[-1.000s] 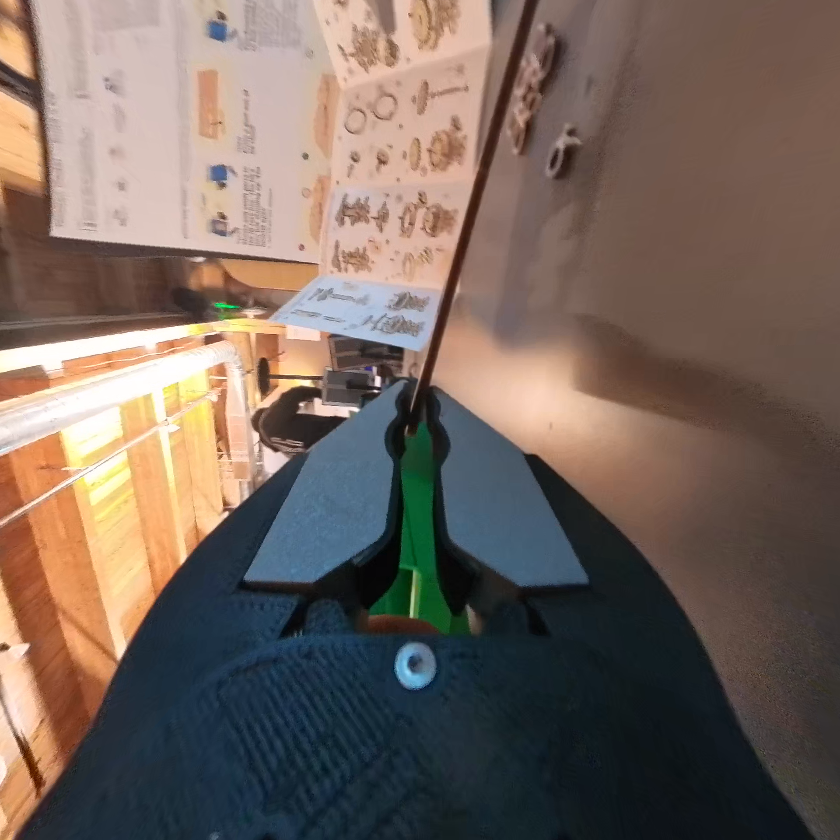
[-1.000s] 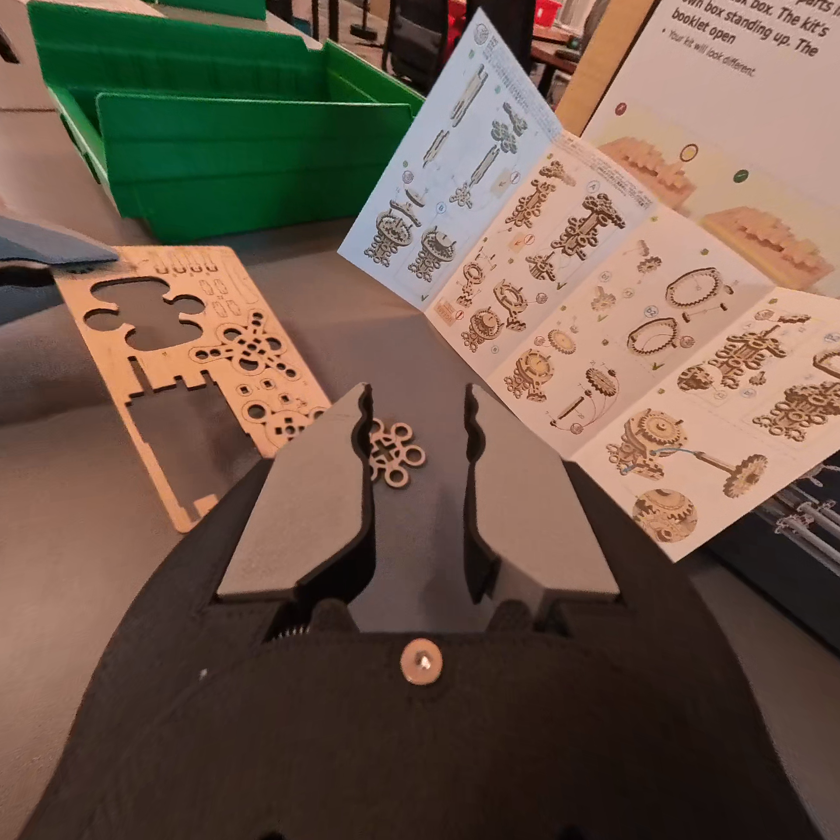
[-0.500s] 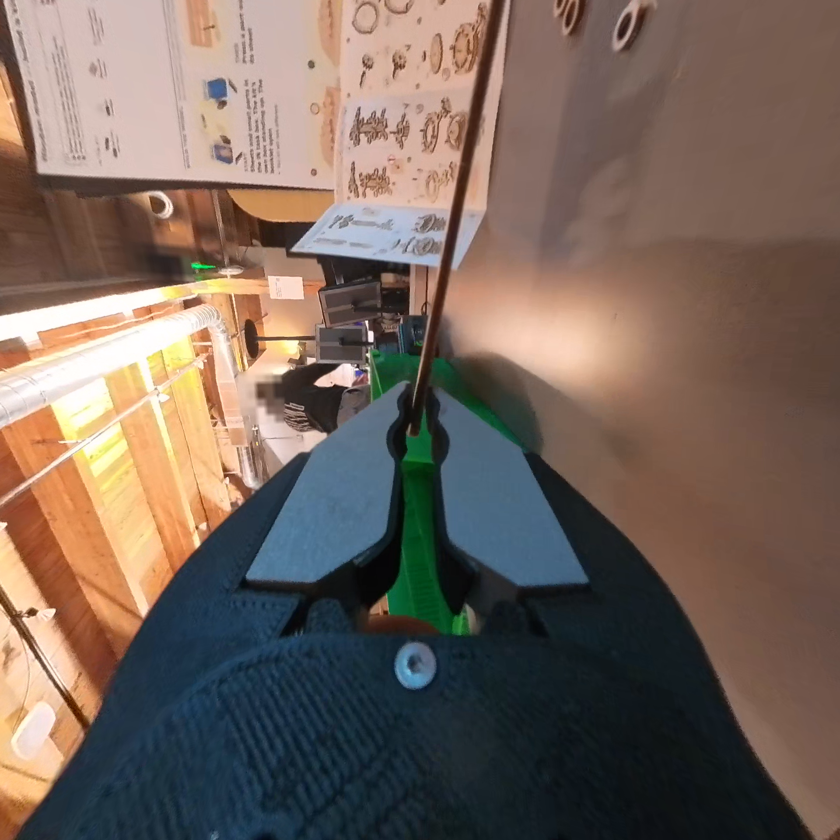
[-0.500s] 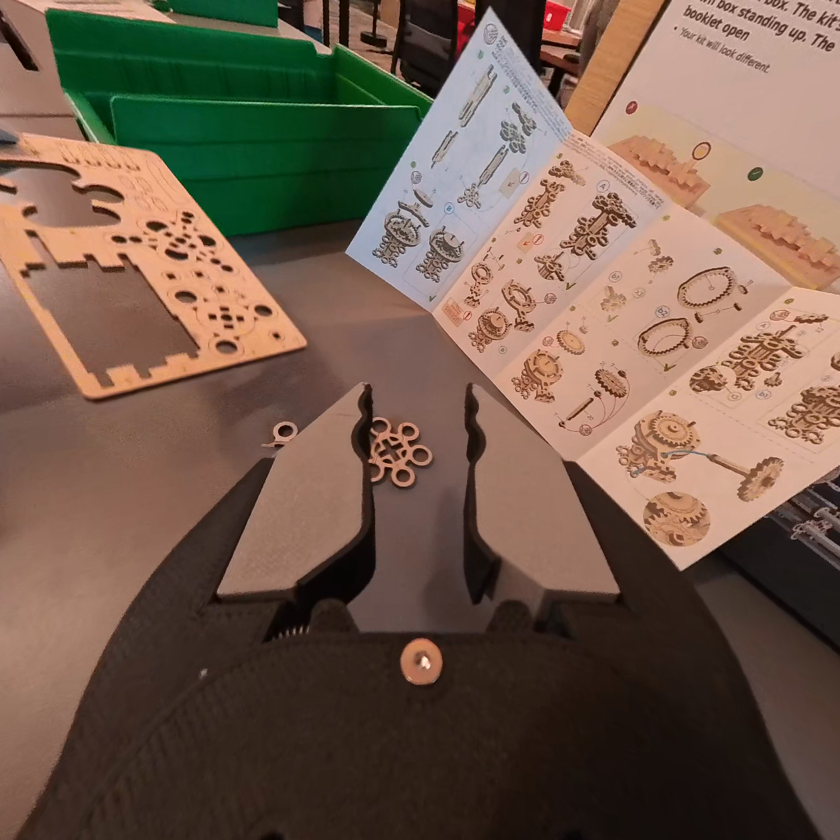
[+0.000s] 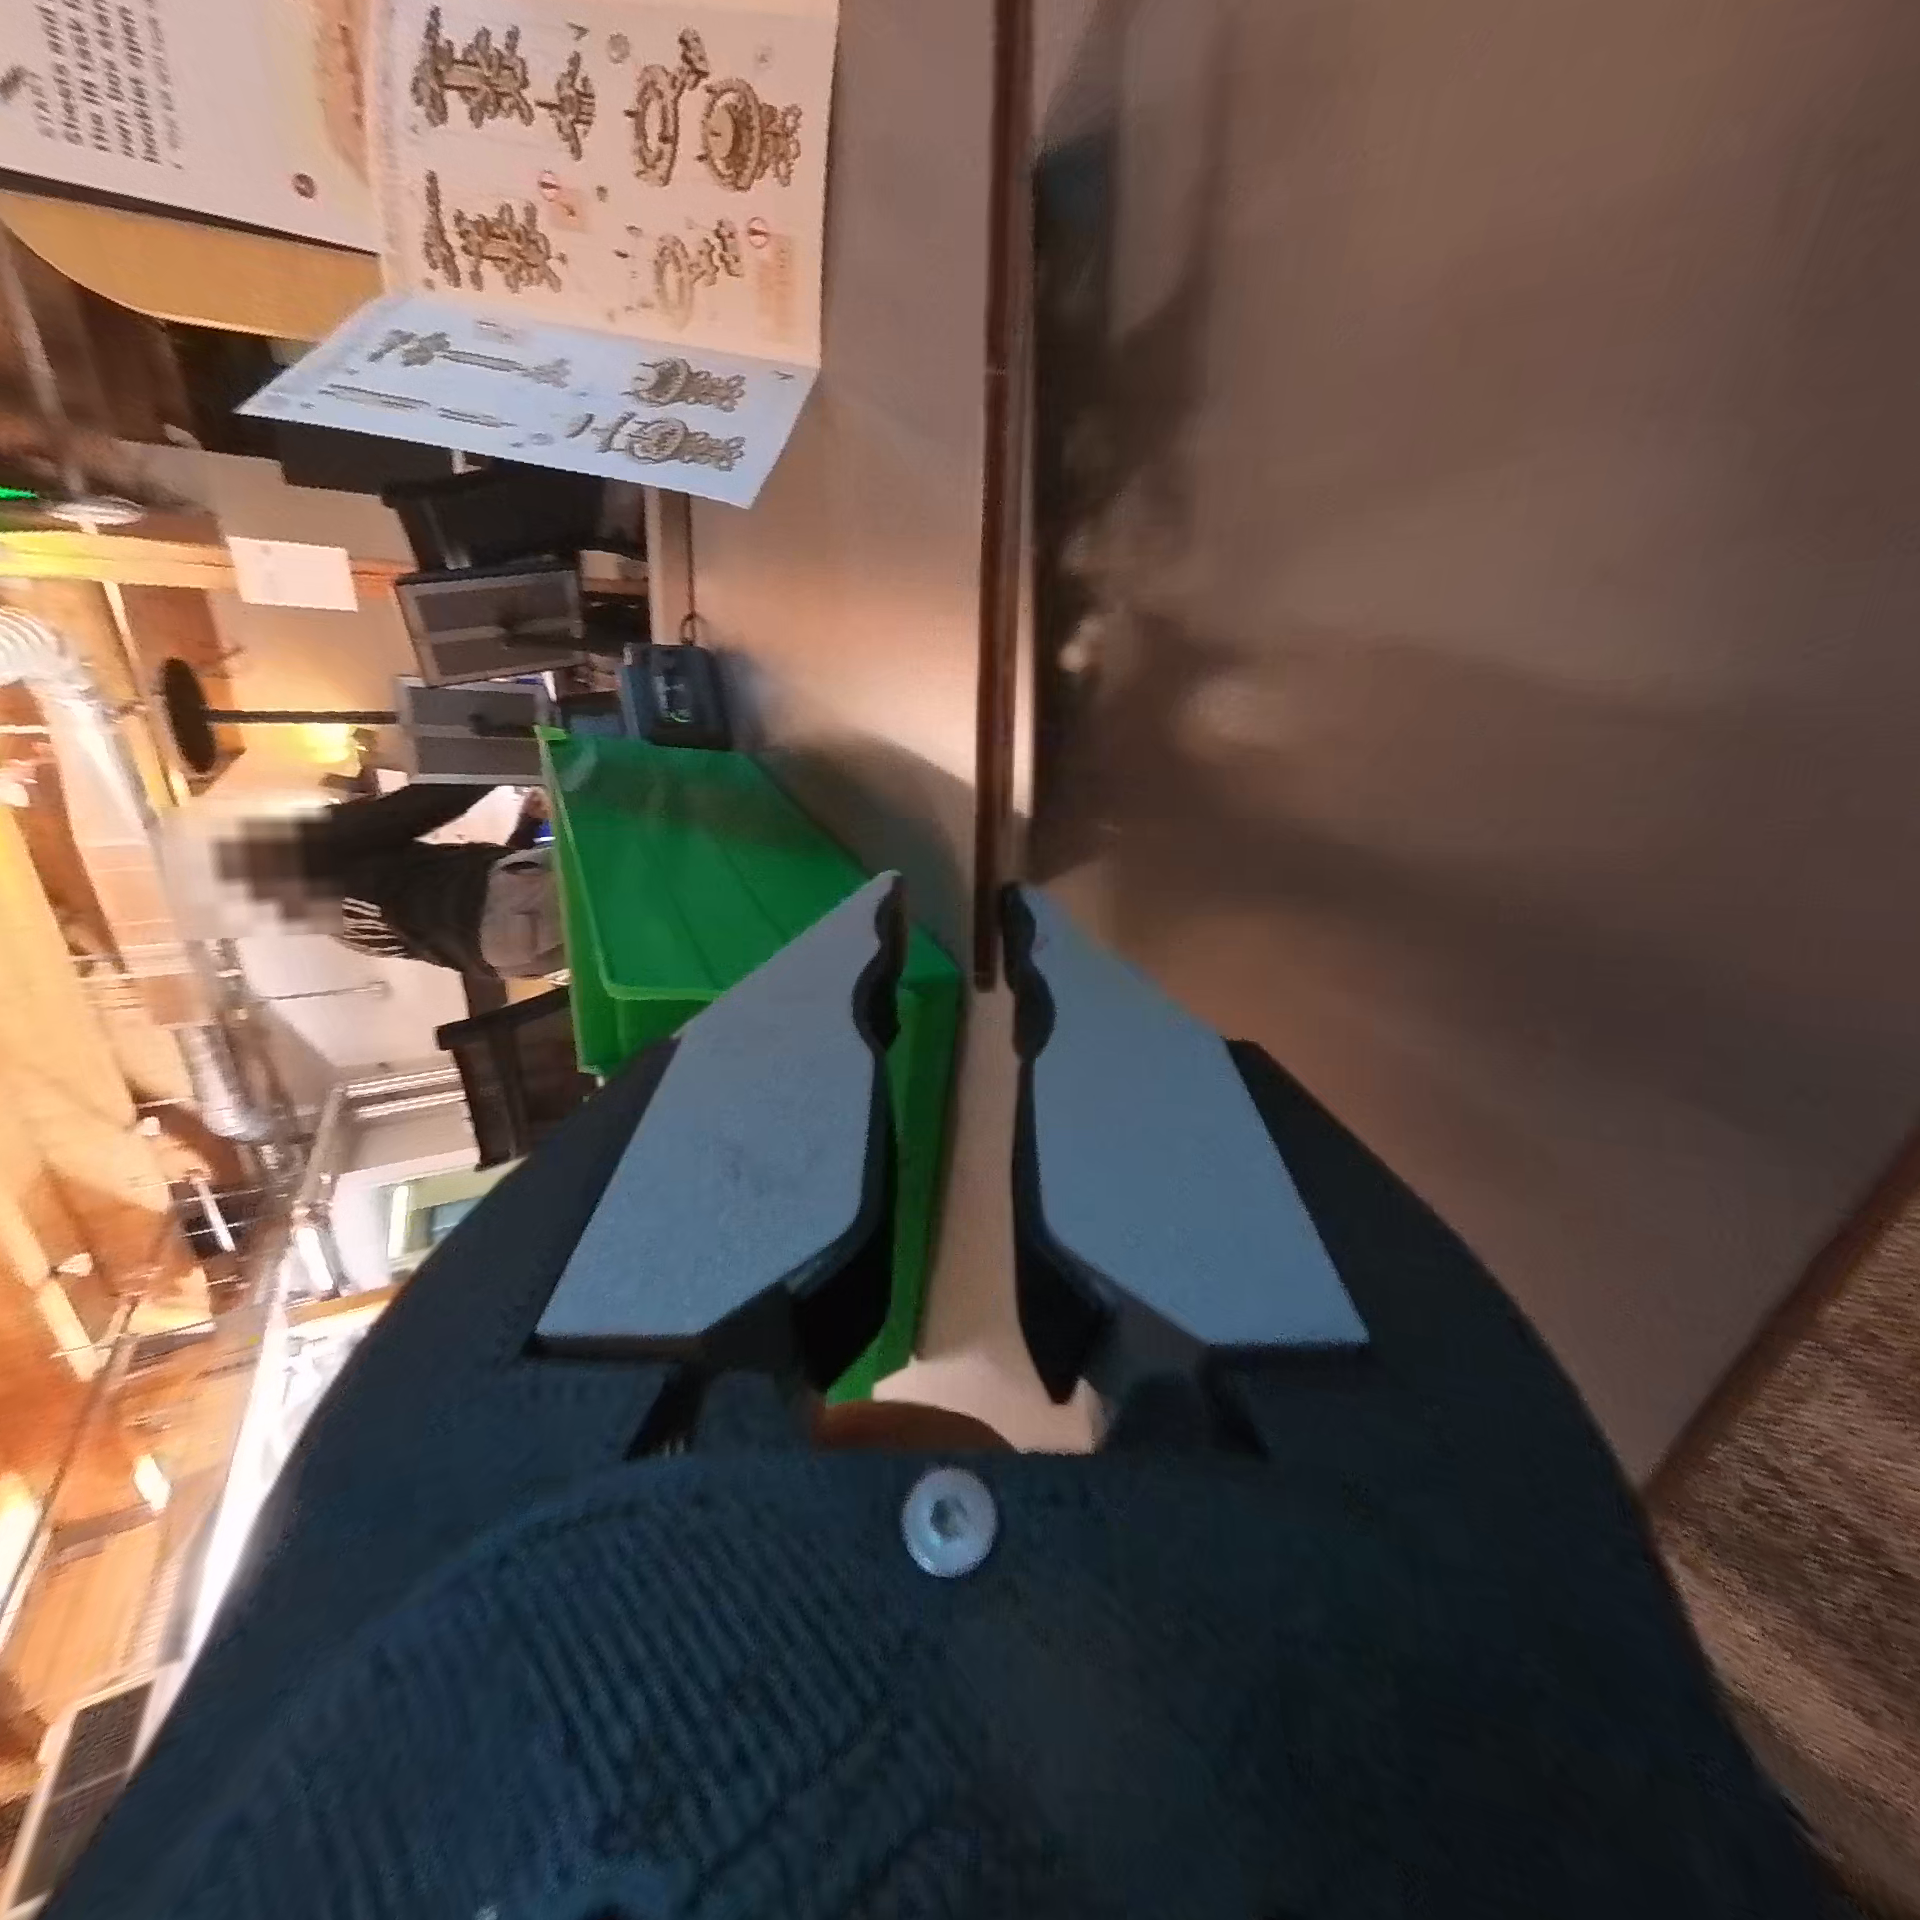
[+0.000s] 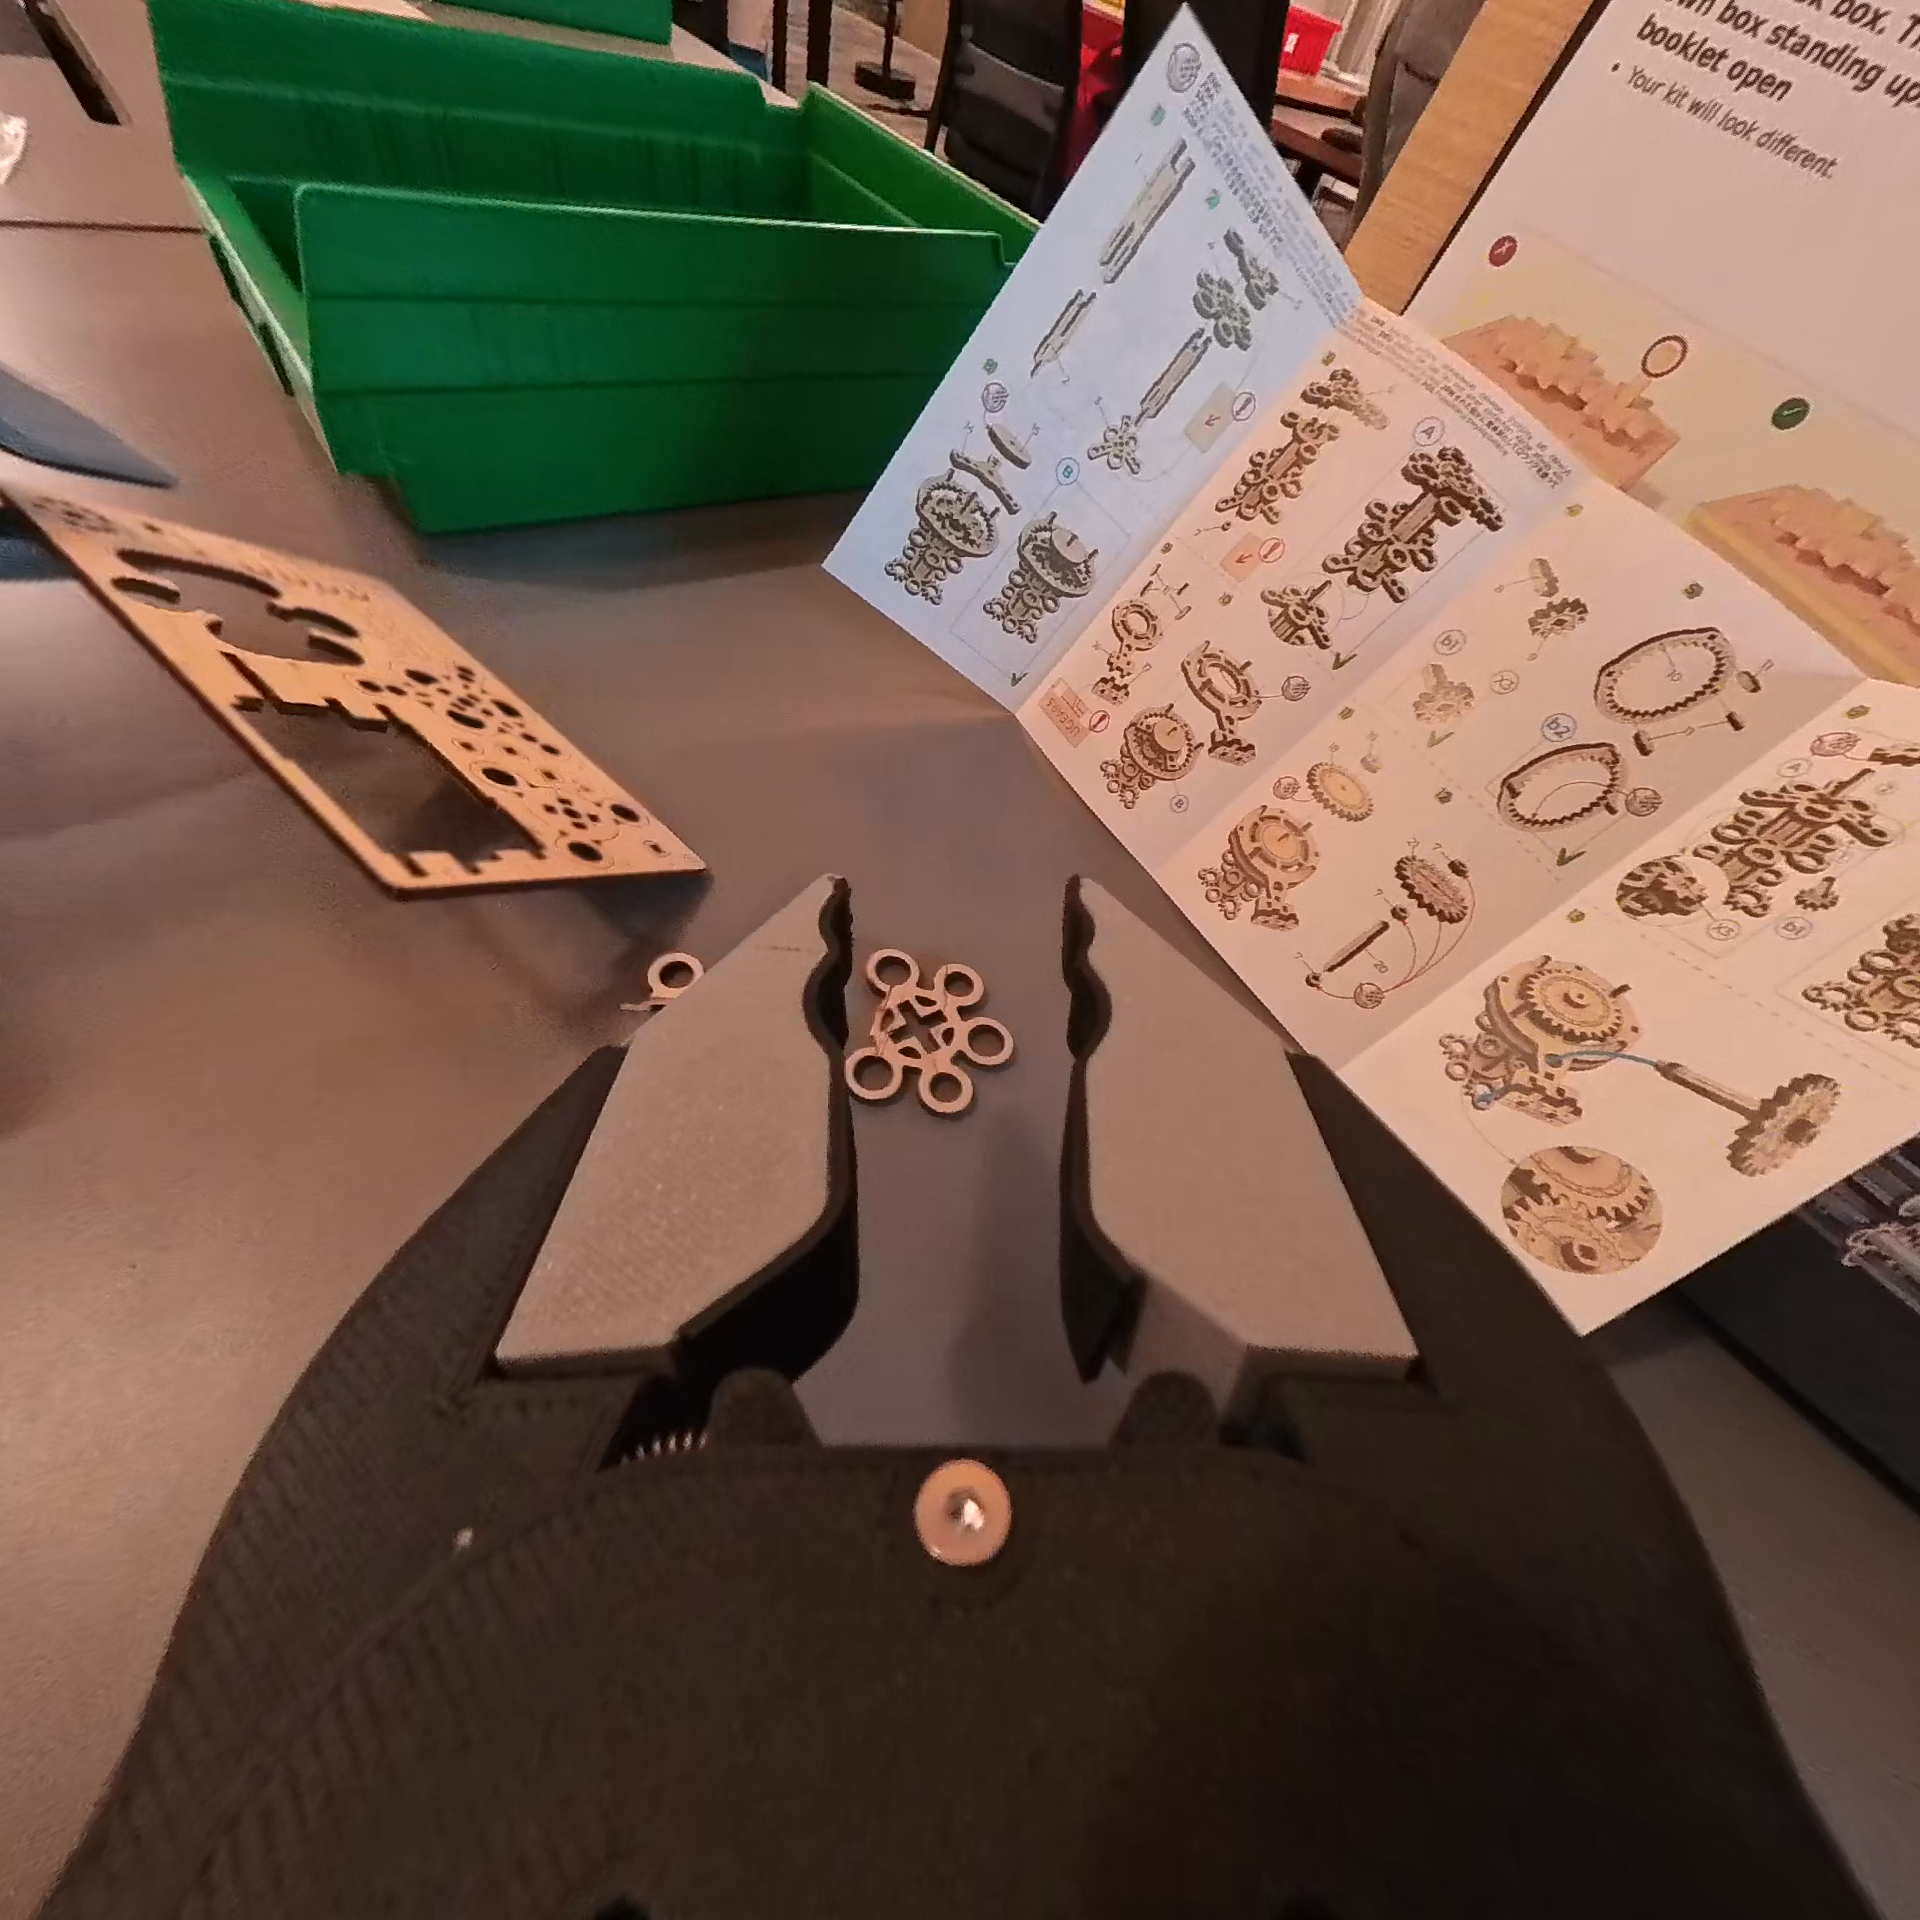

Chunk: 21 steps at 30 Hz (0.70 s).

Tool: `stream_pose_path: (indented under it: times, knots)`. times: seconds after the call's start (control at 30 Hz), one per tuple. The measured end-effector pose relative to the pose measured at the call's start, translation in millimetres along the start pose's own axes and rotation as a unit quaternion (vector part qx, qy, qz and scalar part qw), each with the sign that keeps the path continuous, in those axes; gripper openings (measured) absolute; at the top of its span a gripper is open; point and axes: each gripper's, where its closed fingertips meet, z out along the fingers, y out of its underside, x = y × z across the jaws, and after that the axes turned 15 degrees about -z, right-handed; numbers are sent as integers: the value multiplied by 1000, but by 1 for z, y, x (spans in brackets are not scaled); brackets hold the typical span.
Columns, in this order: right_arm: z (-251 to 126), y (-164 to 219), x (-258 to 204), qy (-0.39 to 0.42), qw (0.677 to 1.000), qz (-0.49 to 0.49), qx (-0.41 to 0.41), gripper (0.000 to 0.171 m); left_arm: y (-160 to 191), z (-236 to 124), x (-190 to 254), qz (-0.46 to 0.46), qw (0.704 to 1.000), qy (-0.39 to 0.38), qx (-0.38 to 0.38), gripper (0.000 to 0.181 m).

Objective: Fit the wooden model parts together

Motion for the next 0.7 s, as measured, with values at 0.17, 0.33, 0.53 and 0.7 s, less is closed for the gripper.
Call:
stream_pose_path:
  times: [0.17,0.33,0.53,0.7]
  knots:
    - [0,0,-2,-2,1000,-2,-1,38,4,1,10,-32,999,33,-15,32]
    - [0,1,-3,-4,1000,-2,-3,38,6,-7,10,-68,996,49,-16,48]
    - [0,1,-5,-6,1000,-4,-3,40,8,-36,-7,-132,990,54,18,51]
    - [3,1,-12,-20,1000,-8,-4,43,7,-56,-32,-178,982,17,53,23]
